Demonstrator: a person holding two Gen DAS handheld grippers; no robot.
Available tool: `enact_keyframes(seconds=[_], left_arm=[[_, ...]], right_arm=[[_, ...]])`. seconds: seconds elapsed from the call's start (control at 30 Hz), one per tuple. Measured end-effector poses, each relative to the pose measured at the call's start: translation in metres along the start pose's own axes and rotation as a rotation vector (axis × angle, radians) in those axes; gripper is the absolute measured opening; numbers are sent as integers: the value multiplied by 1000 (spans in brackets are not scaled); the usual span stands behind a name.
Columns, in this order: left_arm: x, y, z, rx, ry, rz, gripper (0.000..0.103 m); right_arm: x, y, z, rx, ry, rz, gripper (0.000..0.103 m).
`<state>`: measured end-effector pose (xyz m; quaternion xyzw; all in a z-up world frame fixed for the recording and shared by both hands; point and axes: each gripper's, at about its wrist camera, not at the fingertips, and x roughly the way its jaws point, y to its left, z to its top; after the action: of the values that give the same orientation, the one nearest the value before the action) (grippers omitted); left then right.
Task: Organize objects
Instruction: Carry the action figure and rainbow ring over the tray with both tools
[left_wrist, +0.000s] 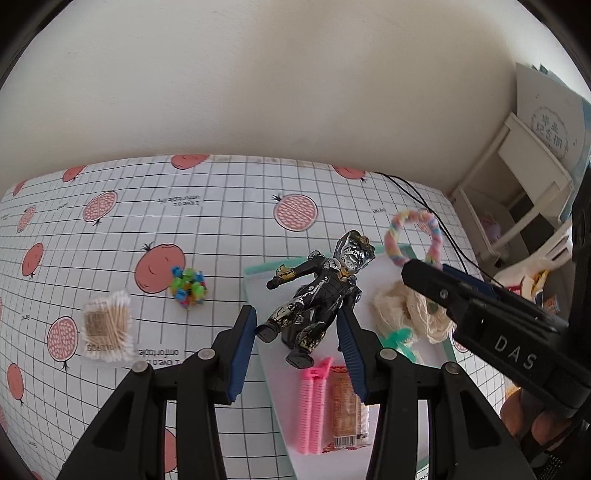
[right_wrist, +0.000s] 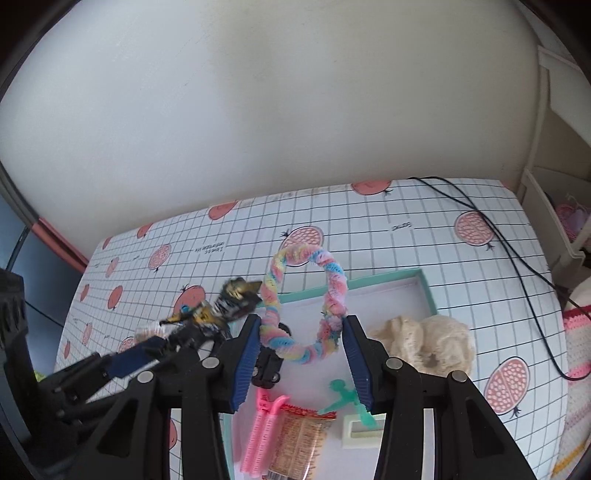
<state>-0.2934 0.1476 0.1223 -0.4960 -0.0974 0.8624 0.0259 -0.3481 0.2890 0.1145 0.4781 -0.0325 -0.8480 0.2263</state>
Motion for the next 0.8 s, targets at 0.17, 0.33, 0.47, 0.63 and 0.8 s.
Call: enact_keyframes(seconds=[0.17,0.33,0.47,0.63,0.8], left_arm=[[13,-8,-3,14,34,3,47],[31,-13,-10,25,79,1,47],[45,-20,-17,41,113,6,47],[62,-24,-24,51,160,15,47],[69,-28,-28,59,176,22,47]], right_arm=[[10,-8,-1,-5,21,-48,48],[26,-16,-8,-8,66,-89,48],[40,-22,-13,2,100,-111,48],[55,-29,-19,9,141,-121,48],[64,-30,-24,7,174,-128,50]])
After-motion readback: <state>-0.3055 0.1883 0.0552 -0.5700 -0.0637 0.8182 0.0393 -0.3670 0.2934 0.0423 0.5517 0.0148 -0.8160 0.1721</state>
